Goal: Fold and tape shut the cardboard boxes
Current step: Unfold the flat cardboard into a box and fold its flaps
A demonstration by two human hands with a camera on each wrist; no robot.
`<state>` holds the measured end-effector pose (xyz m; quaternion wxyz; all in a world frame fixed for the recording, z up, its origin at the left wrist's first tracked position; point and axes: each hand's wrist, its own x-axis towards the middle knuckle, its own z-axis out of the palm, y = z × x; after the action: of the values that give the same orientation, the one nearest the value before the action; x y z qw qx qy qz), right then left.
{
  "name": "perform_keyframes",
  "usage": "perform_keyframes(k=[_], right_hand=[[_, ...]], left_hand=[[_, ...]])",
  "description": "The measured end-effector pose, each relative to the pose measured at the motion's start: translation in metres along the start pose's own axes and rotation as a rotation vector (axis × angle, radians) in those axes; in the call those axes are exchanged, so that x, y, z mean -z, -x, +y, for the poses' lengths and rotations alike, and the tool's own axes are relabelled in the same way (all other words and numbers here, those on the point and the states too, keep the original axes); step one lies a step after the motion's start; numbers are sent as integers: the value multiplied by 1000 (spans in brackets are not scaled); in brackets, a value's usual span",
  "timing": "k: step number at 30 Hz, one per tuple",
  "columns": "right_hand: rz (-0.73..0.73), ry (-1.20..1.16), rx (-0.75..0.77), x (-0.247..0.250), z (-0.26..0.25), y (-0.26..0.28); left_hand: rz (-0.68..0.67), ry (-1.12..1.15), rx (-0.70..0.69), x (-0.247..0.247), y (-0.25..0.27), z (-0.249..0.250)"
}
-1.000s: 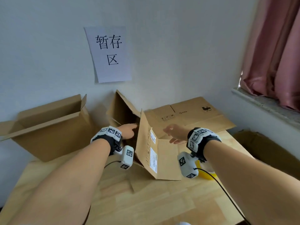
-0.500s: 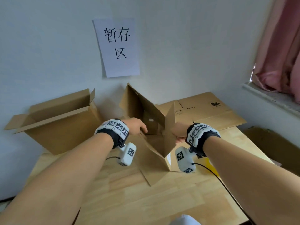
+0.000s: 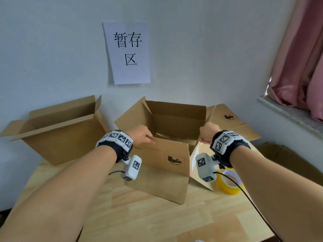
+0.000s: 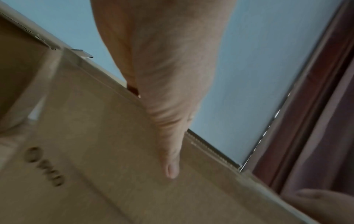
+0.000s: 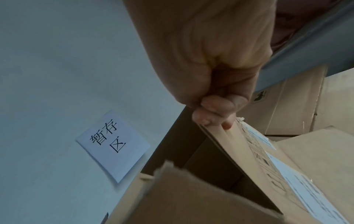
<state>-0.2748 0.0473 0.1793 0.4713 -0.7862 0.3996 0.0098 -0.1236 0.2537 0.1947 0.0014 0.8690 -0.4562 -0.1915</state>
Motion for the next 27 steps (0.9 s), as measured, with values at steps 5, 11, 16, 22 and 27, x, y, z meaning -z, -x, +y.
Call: perform_keyframes(k=[5,11,16,22,27], right_hand=[[38,66,-20,-16,1,5],[90,128,-83,-38,5,-4],[89,-33,-17,-37,17,-10],[72,26,149,-37,30,-21],[60,128,294,-14,20,-20]], left_hand=[[-127,64,48,-11,14,6],[-208,175,78,-37,30,2],[-390,221,98,-49,39,0],[-503,204,143,-57,41,0],[-428,-51,170,-54,28,21]])
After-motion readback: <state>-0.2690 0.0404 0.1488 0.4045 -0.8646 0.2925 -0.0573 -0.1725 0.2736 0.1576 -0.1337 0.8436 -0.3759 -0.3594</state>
